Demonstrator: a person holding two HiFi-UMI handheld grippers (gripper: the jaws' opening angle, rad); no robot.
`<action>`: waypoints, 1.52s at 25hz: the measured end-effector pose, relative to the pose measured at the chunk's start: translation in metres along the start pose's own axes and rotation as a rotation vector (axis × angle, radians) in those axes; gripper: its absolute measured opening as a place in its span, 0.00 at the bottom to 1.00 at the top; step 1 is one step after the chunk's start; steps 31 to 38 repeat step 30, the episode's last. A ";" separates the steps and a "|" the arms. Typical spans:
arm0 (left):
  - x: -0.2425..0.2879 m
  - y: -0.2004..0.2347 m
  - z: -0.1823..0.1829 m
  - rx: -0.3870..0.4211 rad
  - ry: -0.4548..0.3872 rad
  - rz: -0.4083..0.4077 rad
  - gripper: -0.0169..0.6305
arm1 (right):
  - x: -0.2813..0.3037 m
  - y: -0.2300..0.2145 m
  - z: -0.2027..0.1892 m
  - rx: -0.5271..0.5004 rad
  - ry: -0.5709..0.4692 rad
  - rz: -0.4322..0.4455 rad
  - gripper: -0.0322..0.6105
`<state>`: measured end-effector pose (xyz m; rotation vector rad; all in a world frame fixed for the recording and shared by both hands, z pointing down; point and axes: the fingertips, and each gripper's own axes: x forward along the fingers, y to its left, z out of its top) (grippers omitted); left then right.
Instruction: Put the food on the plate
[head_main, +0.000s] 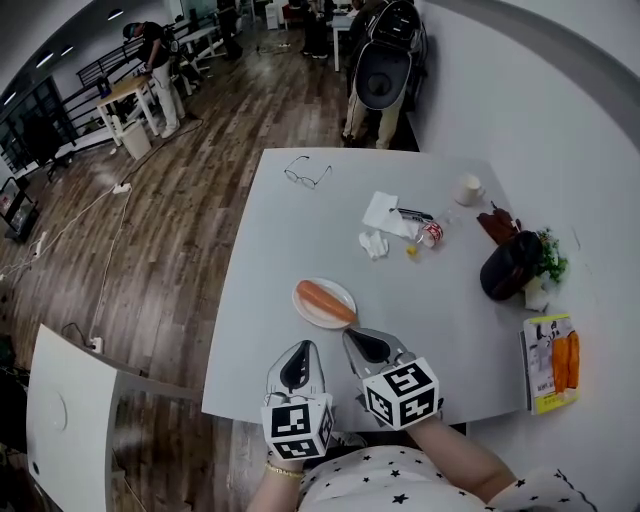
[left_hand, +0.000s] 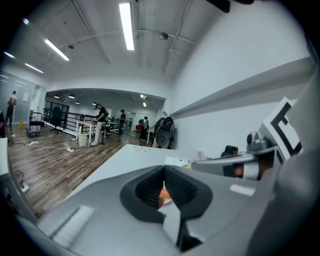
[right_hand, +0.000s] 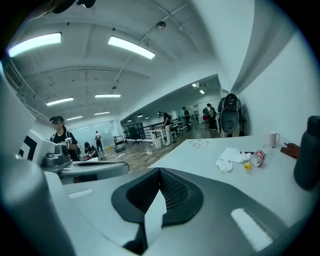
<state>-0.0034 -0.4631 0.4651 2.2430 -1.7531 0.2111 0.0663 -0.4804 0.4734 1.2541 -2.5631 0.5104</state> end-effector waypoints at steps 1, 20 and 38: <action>-0.002 -0.001 0.001 0.003 -0.002 -0.002 0.04 | -0.002 0.001 -0.001 0.002 -0.001 -0.003 0.05; -0.014 -0.017 0.006 0.035 -0.016 -0.007 0.04 | -0.023 0.015 0.000 -0.036 -0.018 0.010 0.05; -0.014 -0.021 0.010 0.036 -0.029 -0.007 0.04 | -0.026 0.015 0.004 -0.038 -0.027 0.015 0.05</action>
